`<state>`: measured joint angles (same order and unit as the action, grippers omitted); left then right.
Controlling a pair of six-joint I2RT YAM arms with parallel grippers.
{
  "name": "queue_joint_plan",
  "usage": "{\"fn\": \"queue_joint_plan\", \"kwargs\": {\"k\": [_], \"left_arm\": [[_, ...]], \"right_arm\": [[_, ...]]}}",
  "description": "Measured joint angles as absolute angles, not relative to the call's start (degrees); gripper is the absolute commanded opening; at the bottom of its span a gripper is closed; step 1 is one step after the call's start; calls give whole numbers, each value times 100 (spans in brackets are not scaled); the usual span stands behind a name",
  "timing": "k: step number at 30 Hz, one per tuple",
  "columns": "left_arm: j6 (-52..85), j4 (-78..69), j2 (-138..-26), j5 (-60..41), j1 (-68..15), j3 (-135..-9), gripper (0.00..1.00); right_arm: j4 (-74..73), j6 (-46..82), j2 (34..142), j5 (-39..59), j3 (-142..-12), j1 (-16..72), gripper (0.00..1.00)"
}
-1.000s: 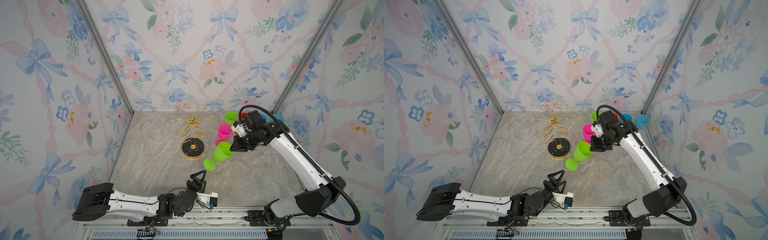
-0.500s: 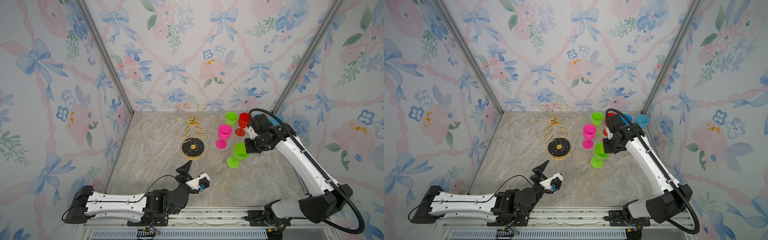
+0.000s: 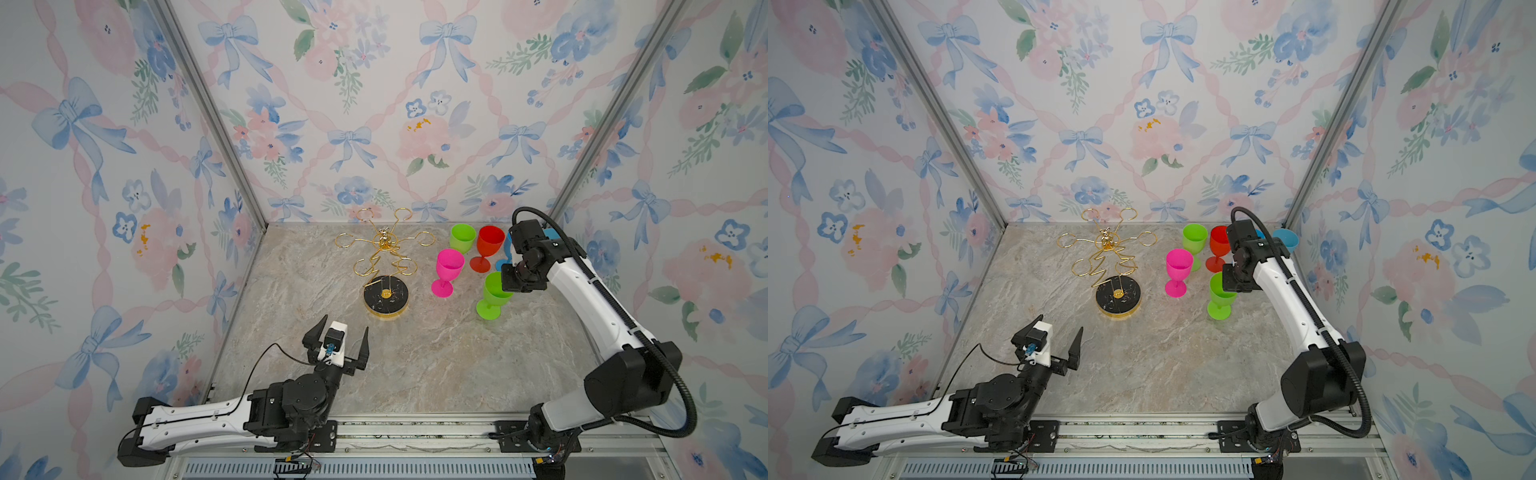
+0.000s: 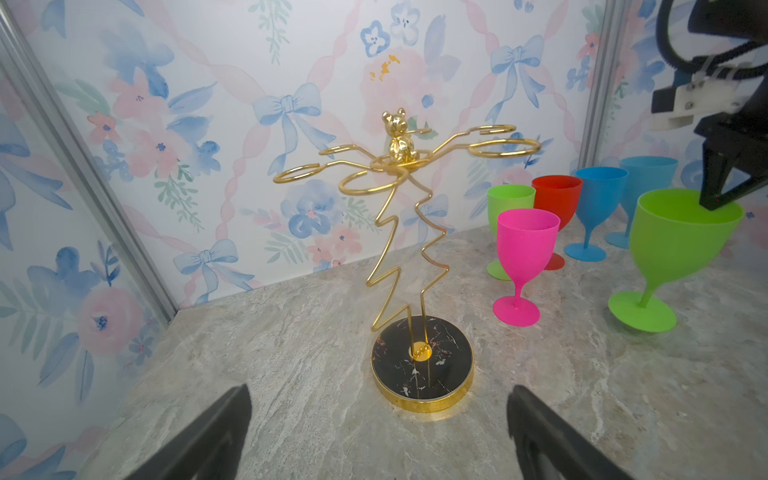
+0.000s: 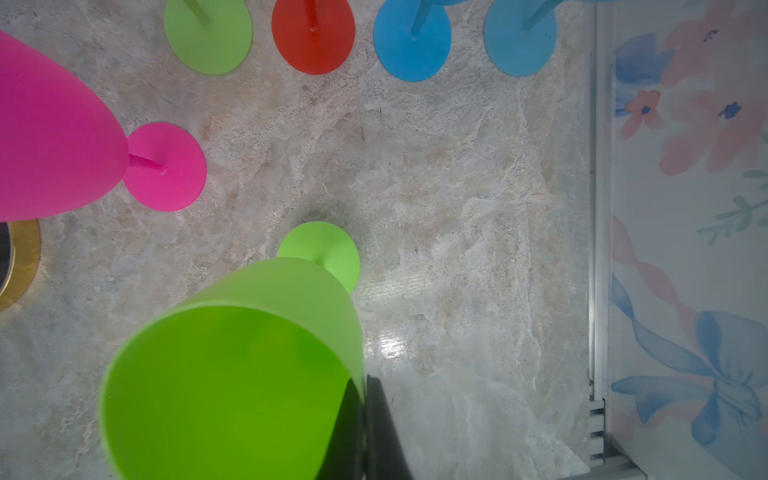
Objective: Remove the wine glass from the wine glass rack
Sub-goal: 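Lower the lime-green glass upright beside the pink glass while the left arm withdraws, then open the right gripper and raise it off the lime-green glass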
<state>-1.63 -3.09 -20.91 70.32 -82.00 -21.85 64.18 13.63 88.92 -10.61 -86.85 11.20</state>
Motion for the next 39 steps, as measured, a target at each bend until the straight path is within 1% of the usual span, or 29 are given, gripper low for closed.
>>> {"fn": "queue_joint_plan", "kwargs": {"k": [6,13,21,25,33,39], "left_arm": [[-21,-327,-1632,7181,-7839,-2097,98],[-1,-301,-1979,7190,-7426,-2067,98],[165,-364,-2027,6807,-6869,-1959,98],[272,-377,-2355,6453,-6431,-1962,98],[580,-666,-2818,5323,-5015,-1962,98],[825,-895,-3122,4539,-4147,-1964,98]], "right_arm": [[6274,1280,9550,-792,-9212,1085,0],[6250,1232,10012,-596,-9852,1074,0],[6233,1232,10315,-419,-10158,1011,0],[6243,1232,10433,-333,-10289,1000,0],[6254,1232,10665,-272,-10464,941,0],[6261,1234,10753,-207,-10534,908,0]]}}
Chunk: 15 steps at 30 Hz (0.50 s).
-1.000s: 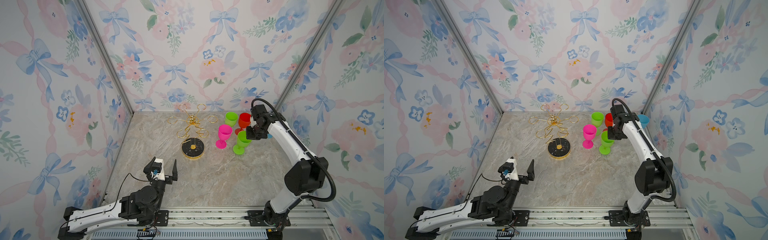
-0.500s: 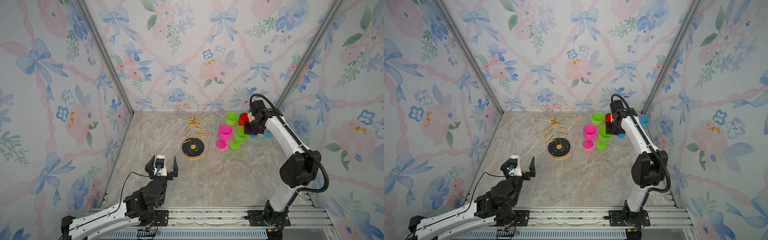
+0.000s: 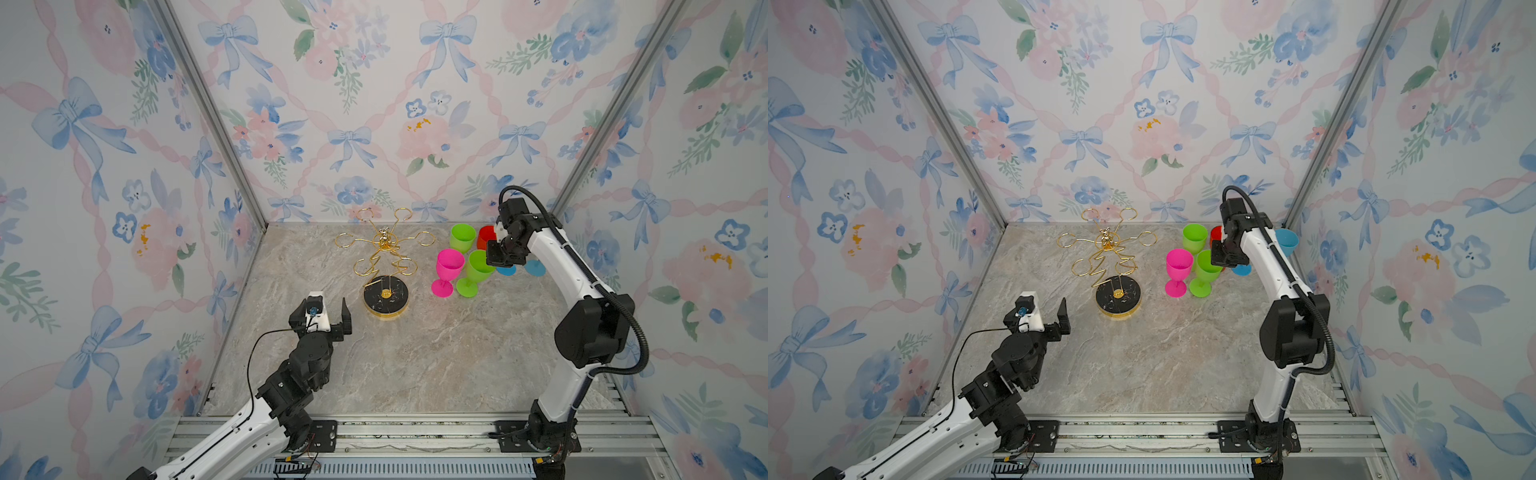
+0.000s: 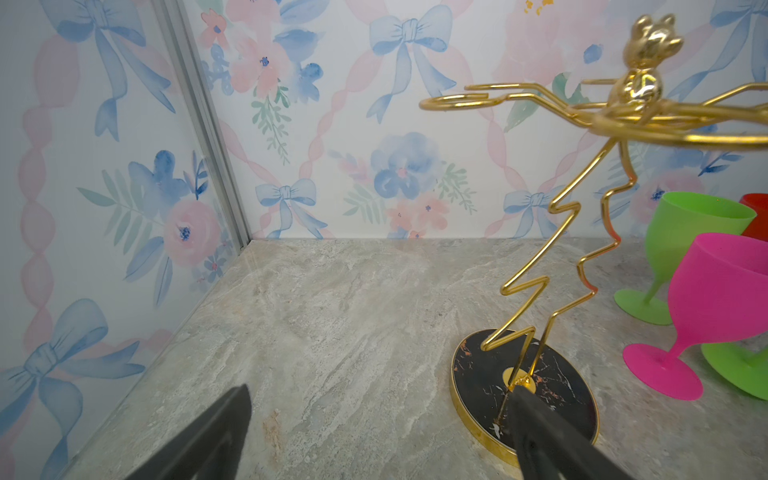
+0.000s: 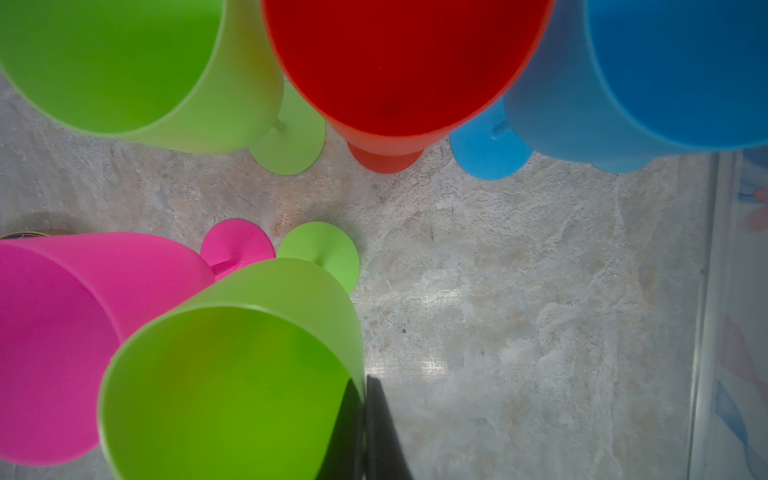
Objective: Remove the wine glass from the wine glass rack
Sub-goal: 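Open the right gripper and raise it off the lime-green glass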
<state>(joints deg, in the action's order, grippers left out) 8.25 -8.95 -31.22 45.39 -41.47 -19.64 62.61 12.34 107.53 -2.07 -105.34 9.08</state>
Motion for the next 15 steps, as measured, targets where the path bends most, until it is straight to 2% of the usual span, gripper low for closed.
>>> {"fn": "queue_joint_plan", "kwargs": {"k": [6,15], "left_arm": [[1020,-1131,-3341,3940,-3479,-1964,98],[1201,-1400,-3566,3441,-3061,-1959,98]], "right_arm": [[6257,1236,10903,-185,-10648,904,0],[6278,1236,10997,-172,-10715,904,3]]}}
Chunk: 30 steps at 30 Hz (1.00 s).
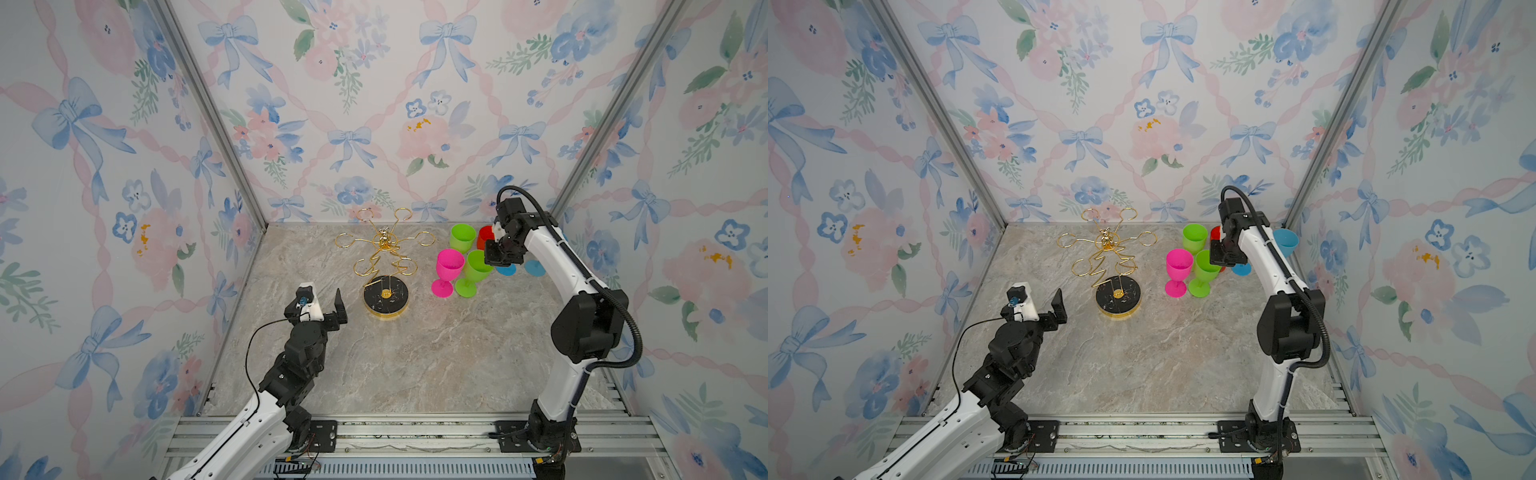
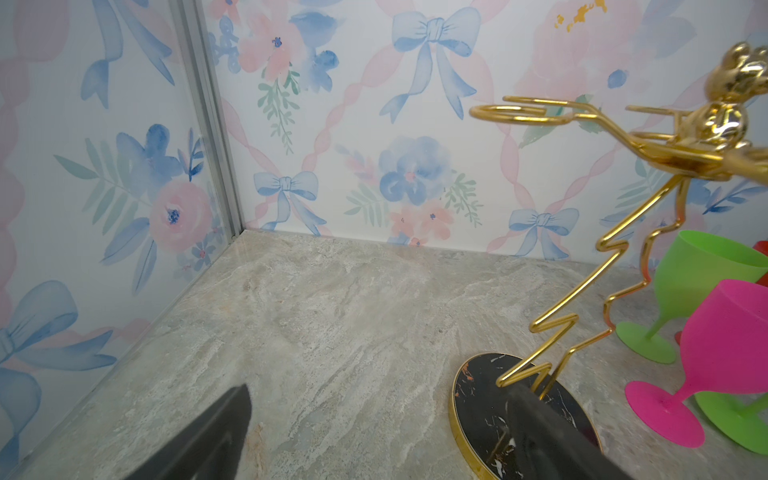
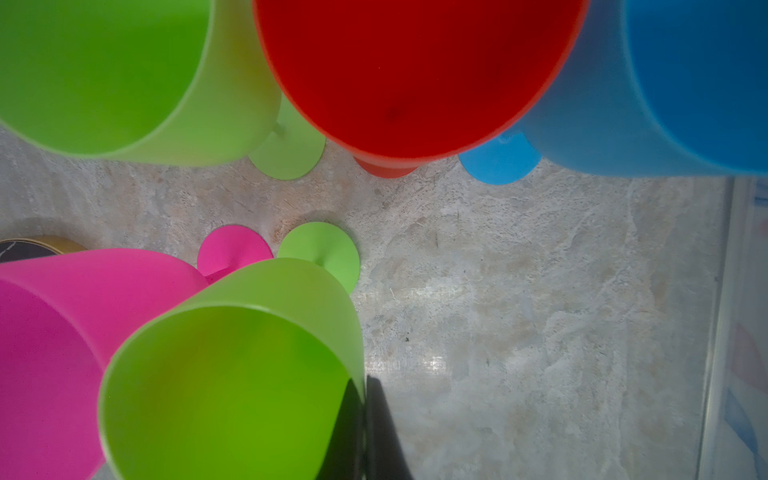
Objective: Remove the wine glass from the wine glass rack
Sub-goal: 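Open the right gripper and raise it off the lime-green glass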
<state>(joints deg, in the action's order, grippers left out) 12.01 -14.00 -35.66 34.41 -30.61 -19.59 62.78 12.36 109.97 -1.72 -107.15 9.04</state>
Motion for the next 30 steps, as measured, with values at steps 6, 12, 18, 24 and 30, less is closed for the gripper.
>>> {"fn": "queue_joint_plan", "kwargs": {"k": [6,12,18,24,30], "left_arm": [[1229,-1455,-3634,3288,-3009,-1955,98],[1232,-1520,-3708,3216,-2952,-1951,98],[1232,-1538,-3712,3179,-2886,-1935,98],[1271,-1673,-3957,3028,-2547,-1929,98],[1380,-1933,-4274,2681,-1990,-1914,98]], "right_arm": [[6276,1249,10997,-167,-10715,904,15],[6276,1253,10997,-167,-10715,904,24],[6278,1267,10993,-169,-10733,904,42],[6261,1240,10733,-202,-10755,897,61],[5513,1120,9456,-305,-9944,812,82]]}}
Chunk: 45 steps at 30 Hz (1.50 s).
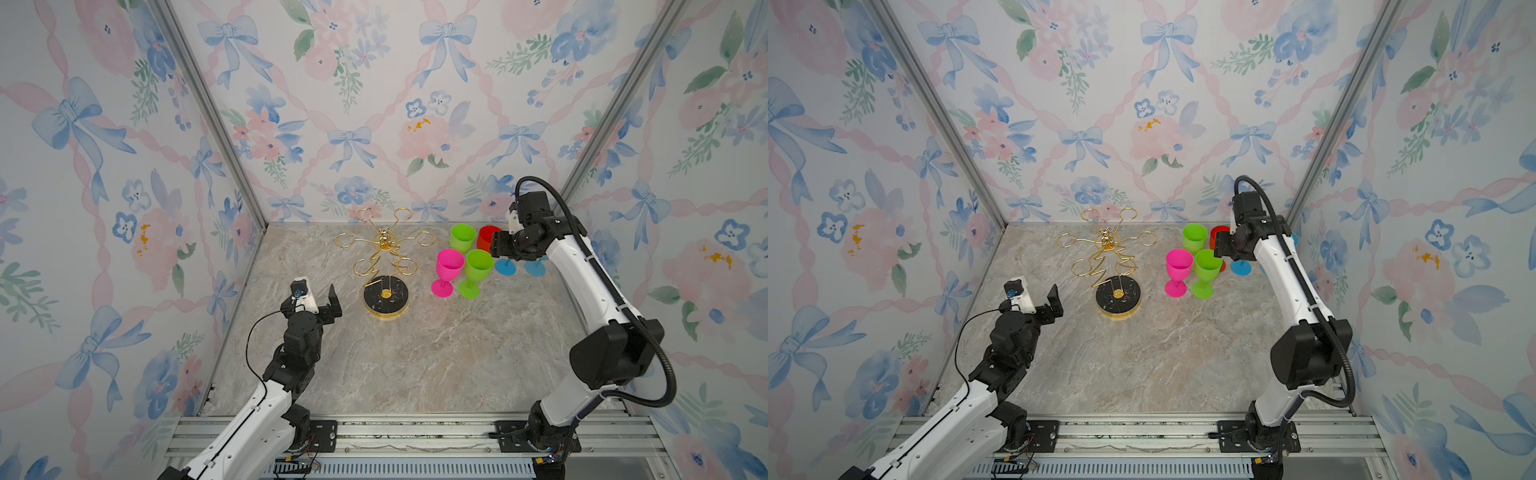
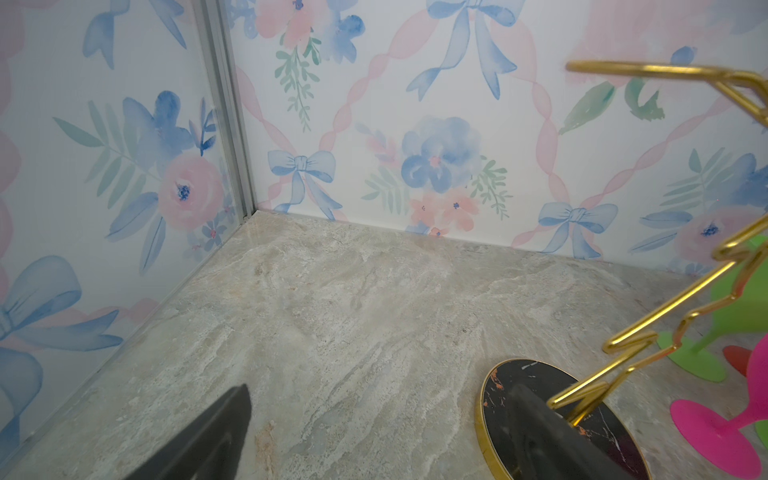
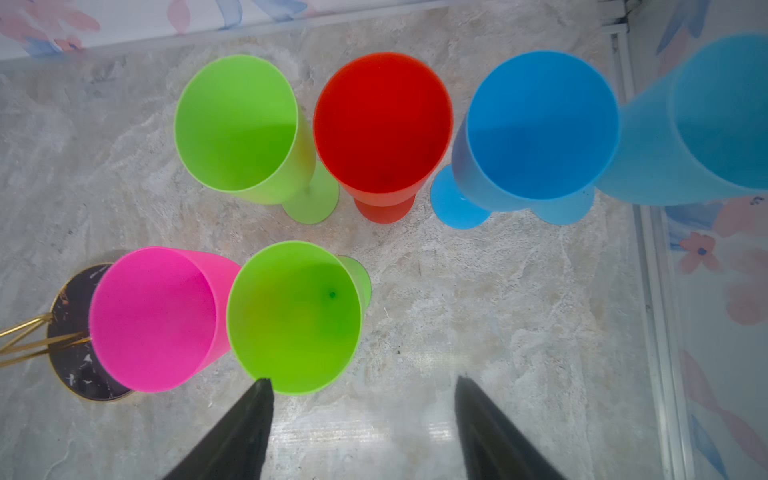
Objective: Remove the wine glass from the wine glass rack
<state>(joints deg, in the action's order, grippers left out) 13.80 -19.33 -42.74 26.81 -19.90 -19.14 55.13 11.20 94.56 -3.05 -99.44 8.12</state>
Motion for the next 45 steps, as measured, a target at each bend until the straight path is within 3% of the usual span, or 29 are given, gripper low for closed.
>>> {"fn": "queue_joint_plan", "kwargs": {"k": [5,13,24,36,45], "left_arm": [[1437,-2274,-4705,2375,-1514,-1879,98],[1350,-3129,-5905,2104,-1105,-1835,98],[897,-4842,-6910,1949,-928,-1372,98],[419,-6490,-8331,1767,-895,-1295,98],[384,-7494,-8886,1747,-784,-1028,98]], "right_arm": [[4445,1074,8130,-635,-8547,685,99],[2768,1092,6991,-1131,-6434,336,97],[491,1063,6639,-1584,-3885,305,97],[-3181,757,7603,-1984,-2067,305,97],[-5411,303,8803,-1798,-1796,429,97]]}}
